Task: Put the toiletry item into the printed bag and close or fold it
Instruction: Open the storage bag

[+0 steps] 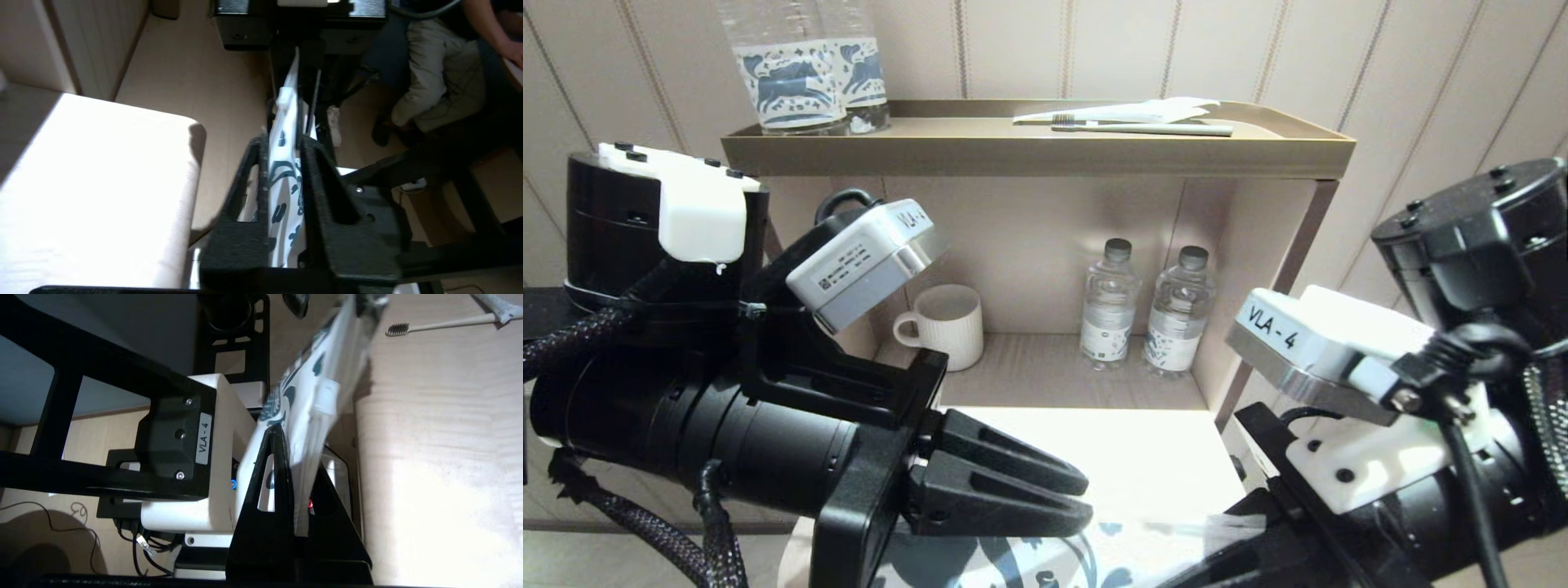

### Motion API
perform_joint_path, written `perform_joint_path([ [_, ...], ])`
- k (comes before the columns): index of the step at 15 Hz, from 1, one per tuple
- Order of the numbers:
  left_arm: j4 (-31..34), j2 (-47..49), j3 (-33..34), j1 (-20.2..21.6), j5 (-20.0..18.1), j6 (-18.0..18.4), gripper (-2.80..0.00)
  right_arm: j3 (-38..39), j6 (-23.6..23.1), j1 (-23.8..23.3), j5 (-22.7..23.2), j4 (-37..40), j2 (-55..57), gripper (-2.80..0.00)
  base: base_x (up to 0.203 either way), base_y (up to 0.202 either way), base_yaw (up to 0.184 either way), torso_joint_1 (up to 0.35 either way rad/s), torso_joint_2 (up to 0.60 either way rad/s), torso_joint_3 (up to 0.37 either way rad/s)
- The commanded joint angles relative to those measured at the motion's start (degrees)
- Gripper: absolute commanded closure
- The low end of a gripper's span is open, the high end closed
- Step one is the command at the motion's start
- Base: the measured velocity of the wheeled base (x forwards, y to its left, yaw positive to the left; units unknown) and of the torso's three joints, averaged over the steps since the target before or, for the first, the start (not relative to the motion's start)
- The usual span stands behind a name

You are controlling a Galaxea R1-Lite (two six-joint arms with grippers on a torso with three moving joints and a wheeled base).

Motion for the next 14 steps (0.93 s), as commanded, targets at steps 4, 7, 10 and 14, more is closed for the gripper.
perform_joint_path([
  [4,-2.1,1.1,-0.3,-0.4,-0.6,-0.2,-2.8,-0.2,-0.2,0.3,0.4,-0.5,1.6,0.0,0.0,0.0,0.0,0.0,0.0,0.0],
  [7,-2.1,2.5,-1.4,-1.7,-0.7,-0.1,-2.8,-0.2,-0.1,0.7,0.4,-2.3,1.7,0.0,0.0,0.0,0.0,0.0,0.0,0.0],
  [10,-2.2,3.9,-2.8,-3.0,-0.6,-0.4,-2.8,-0.2,0.1,0.5,0.5,-2.3,1.6,0.0,0.0,0.0,0.0,0.0,0.0,0.0],
  [14,-2.3,4.5,-3.0,-3.5,-0.5,-0.1,-2.8,-0.2,0.2,0.4,0.7,-2.4,1.7,0.0,0.0,0.0,0.0,0.0,0.0,0.0],
])
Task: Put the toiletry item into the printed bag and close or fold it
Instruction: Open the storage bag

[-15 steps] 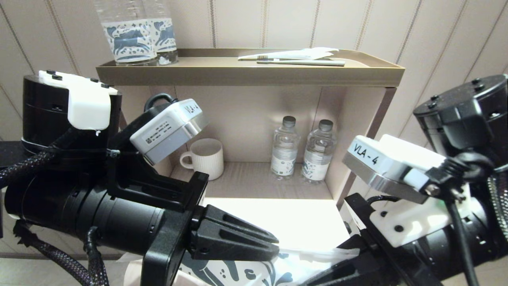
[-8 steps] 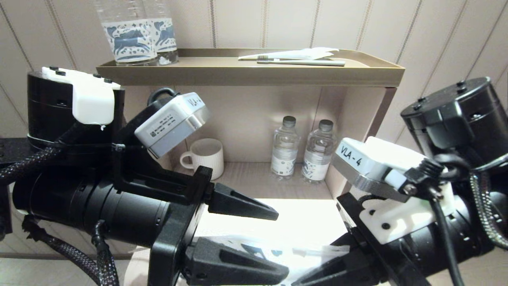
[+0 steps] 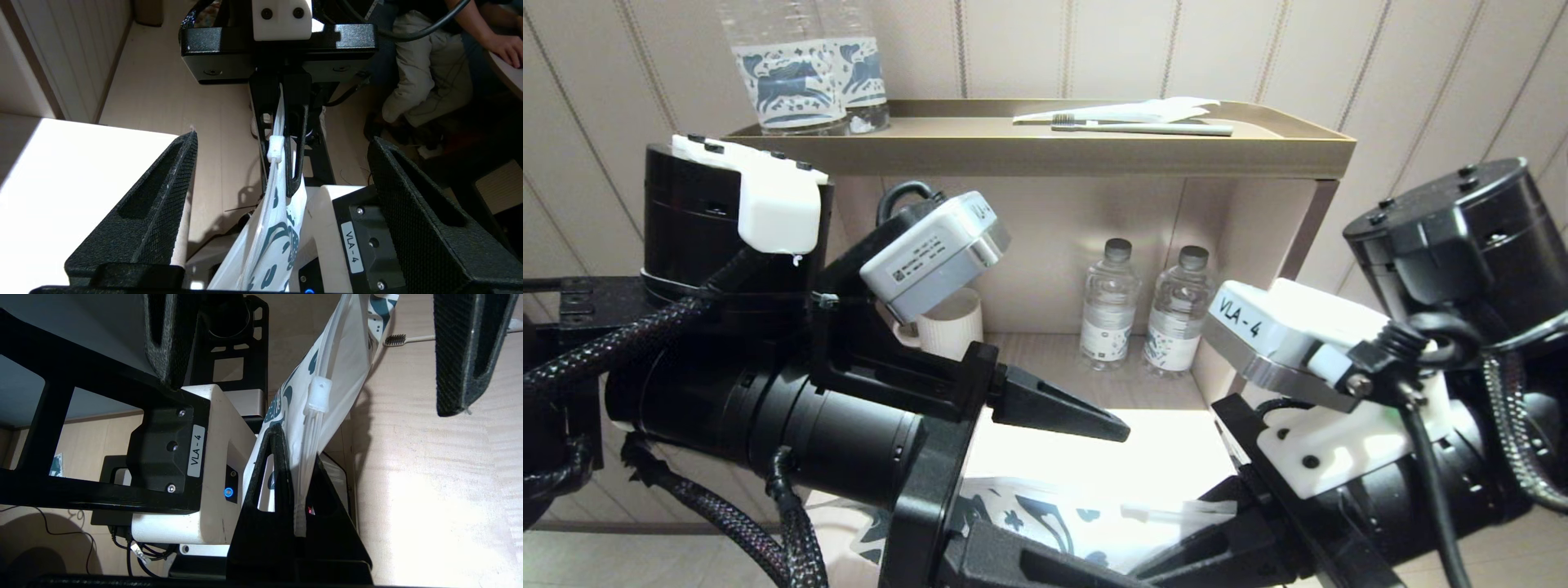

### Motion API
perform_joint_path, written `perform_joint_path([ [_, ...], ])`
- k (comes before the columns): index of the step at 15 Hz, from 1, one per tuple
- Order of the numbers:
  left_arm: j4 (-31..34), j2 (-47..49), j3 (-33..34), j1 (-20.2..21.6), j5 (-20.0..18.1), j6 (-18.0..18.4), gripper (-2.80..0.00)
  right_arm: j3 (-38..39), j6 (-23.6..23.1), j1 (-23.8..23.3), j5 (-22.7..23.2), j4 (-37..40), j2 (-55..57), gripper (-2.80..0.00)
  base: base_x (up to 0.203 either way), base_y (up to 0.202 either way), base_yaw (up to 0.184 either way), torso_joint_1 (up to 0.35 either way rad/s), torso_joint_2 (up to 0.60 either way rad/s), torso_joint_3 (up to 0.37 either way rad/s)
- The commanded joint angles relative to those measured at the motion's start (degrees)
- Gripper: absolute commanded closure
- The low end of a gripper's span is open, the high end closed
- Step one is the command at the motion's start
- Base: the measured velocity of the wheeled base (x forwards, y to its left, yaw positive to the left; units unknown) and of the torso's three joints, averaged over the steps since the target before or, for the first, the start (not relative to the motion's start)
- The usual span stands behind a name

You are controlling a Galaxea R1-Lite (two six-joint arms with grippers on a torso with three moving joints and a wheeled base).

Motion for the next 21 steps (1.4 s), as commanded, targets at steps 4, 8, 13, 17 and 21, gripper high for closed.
perform_joint_path([
  [4,-0.1,0.4,0.6,-0.9,2.1,0.1,-2.8,0.0,0.0,-0.1,0.2,0.1,0.0,0.0,0.0,0.0,0.0,0.0,0.0,0.0],
  [8,-0.2,0.7,0.2,-1.7,4.7,0.0,0.0,0.0,0.1,-0.2,0.1,0.1,0.1,0.0,0.0,0.0,0.0,0.0,0.0,0.0],
  [13,-0.2,1.2,-0.3,-2.5,6.0,-0.1,0.0,0.4,0.0,-0.3,0.1,0.1,0.0,0.0,0.0,0.0,0.0,0.0,0.0,0.0],
  [17,-0.2,1.2,-0.1,-2.5,5.9,0.0,0.0,0.6,0.0,-0.3,0.1,0.1,0.0,0.0,0.0,0.0,0.0,0.0,0.0,0.0],
  [21,-0.1,0.8,0.4,-2.4,5.8,0.0,0.0,1.2,-0.3,-0.4,0.0,0.1,-0.8,0.0,0.0,0.0,0.0,0.0,0.0,0.0],
])
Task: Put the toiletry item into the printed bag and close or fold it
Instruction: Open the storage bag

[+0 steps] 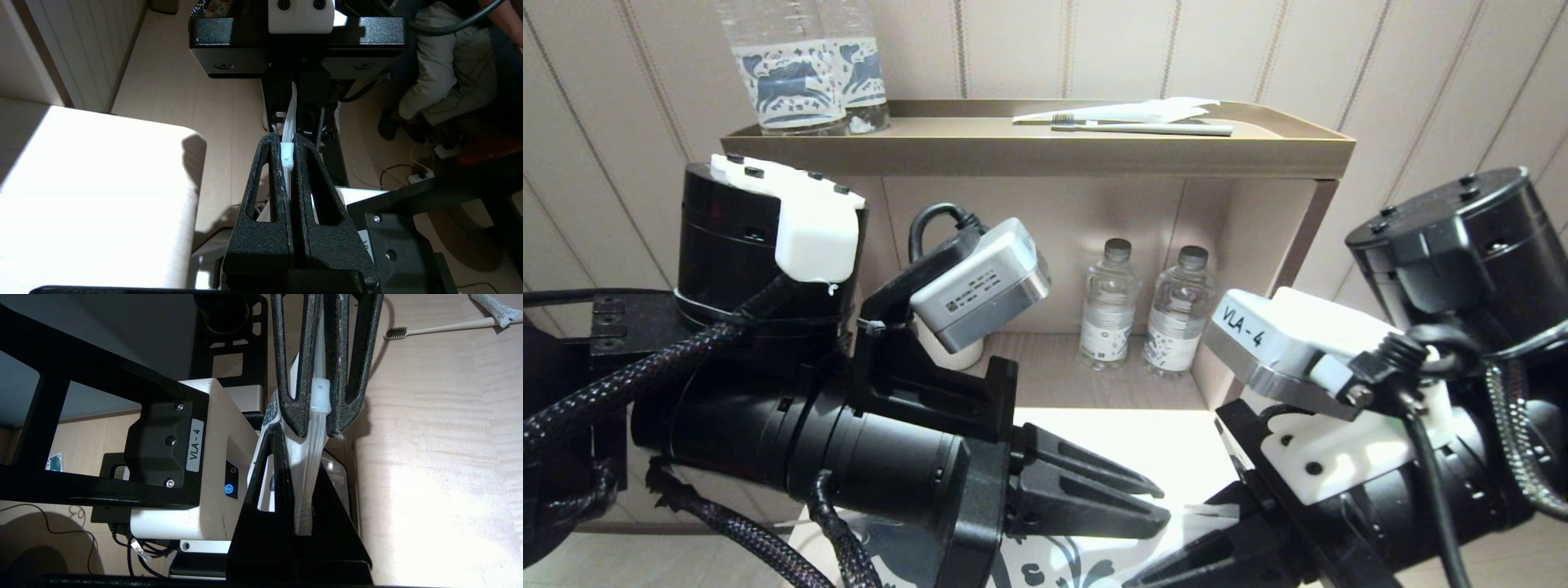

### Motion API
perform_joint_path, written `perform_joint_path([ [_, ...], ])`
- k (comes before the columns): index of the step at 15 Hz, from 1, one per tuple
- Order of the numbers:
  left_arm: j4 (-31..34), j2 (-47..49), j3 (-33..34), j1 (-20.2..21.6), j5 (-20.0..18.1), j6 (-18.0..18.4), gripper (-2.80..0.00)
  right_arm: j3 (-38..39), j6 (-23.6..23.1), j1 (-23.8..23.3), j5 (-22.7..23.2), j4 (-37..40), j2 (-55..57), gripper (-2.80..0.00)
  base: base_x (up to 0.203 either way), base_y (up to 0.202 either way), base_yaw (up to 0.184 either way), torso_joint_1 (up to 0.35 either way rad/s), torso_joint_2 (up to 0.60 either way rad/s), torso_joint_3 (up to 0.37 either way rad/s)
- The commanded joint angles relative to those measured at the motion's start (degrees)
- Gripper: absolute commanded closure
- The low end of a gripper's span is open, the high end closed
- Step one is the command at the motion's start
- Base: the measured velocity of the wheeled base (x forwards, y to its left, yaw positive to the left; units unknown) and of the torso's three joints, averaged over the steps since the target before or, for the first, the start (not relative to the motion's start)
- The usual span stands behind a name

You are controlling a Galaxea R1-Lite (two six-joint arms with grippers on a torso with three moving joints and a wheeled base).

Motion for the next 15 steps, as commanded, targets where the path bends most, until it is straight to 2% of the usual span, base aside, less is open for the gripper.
perform_joint_path([
  [1,0.0,-0.5,0.7,0.1,-0.2,0.1,0.0,0.3,-0.1,-0.1,0.2,0.1,-0.9,0.0,0.0,0.0,0.0,0.0,0.0,0.0],
  [11,0.0,-5.2,5.7,0.4,0.3,0.1,0.0,3.1,-0.2,-1.2,0.1,0.2,-5.4,0.0,0.0,0.0,0.0,0.0,0.0,0.0],
  [15,0.0,-7.4,8.5,1.2,0.3,0.1,0.0,4.3,-0.2,-3.0,0.2,0.3,-7.8,0.0,0.0,0.0,0.0,0.0,0.0,0.0],
])
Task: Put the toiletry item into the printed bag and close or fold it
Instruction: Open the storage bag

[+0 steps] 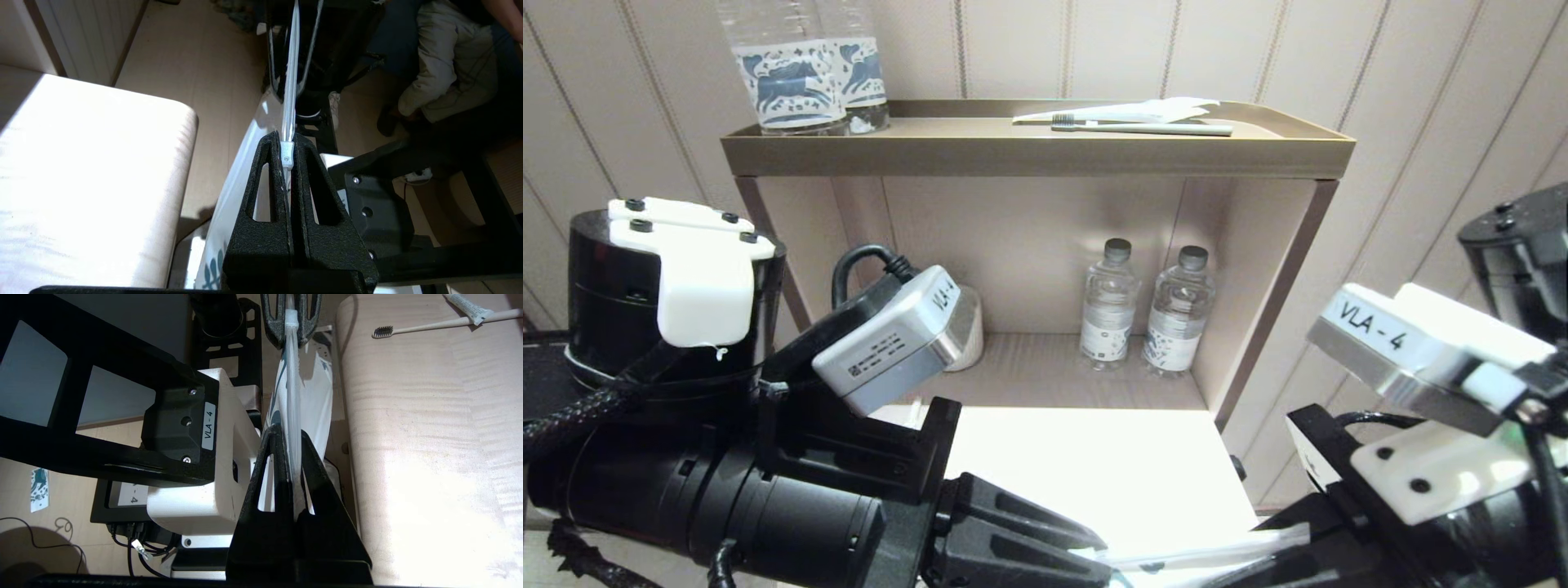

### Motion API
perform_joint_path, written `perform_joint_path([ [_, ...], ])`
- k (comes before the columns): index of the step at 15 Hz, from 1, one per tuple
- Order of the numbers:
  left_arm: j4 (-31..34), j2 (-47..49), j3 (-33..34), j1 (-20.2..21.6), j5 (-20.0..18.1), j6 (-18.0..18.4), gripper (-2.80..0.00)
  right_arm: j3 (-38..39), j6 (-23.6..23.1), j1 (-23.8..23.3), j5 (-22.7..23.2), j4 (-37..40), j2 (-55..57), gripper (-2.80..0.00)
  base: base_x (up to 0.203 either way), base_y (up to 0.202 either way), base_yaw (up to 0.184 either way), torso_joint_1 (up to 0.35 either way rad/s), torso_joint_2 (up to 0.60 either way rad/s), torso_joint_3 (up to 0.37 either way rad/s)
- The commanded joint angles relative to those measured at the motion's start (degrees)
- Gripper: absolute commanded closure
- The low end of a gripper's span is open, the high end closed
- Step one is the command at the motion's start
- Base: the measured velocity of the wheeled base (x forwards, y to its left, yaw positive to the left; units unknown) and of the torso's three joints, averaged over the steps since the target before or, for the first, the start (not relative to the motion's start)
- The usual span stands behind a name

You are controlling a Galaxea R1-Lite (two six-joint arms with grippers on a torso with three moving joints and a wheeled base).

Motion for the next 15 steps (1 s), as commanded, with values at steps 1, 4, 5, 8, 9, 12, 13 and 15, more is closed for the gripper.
perform_joint_path([
  [1,-0.1,-1.7,1.8,0.3,-0.2,0.0,0.0,0.6,-0.1,-0.3,0.2,0.1,-1.8,0.0,0.0,0.0,0.0,0.0,0.0,0.0],
  [4,-0.1,-3.7,4.5,1.0,-0.2,0.0,0.0,1.5,0.0,-0.6,0.2,0.2,-3.3,0.0,0.0,0.0,0.0,0.0,0.0,0.0],
  [5,-0.1,-4.5,5.1,1.4,-0.2,0.0,0.0,1.8,0.0,-1.1,0.2,0.1,-3.8,0.0,0.0,0.0,0.0,0.0,0.0,0.0],
  [8,-0.1,-6.9,7.5,2.8,-0.2,-0.1,0.0,2.2,0.1,-2.9,0.3,0.2,-5.5,0.0,0.0,0.0,0.0,0.0,0.0,0.0],
  [9,-0.1,-7.7,8.4,3.3,-0.2,-0.1,0.0,2.4,0.1,-3.8,0.3,0.3,-6.1,0.0,0.0,0.0,0.0,0.0,0.0,0.0],
  [12,-0.1,-10.3,10.9,5.2,-0.2,-0.3,0.0,3.2,0.1,-5.5,0.4,0.3,-7.5,0.0,0.0,0.0,0.0,0.0,0.0,0.0],
  [13,-0.1,-11.0,11.9,5.5,-0.2,-0.3,0.0,3.6,0.1,-6.0,0.5,0.1,-7.8,0.0,0.0,0.0,0.0,0.0,0.0,0.0],
  [15,-0.1,-12.2,13.6,5.6,-0.2,-0.3,0.0,3.8,0.2,-6.1,0.5,0.1,-8.5,0.0,0.0,0.0,0.0,0.0,0.0,0.0],
])
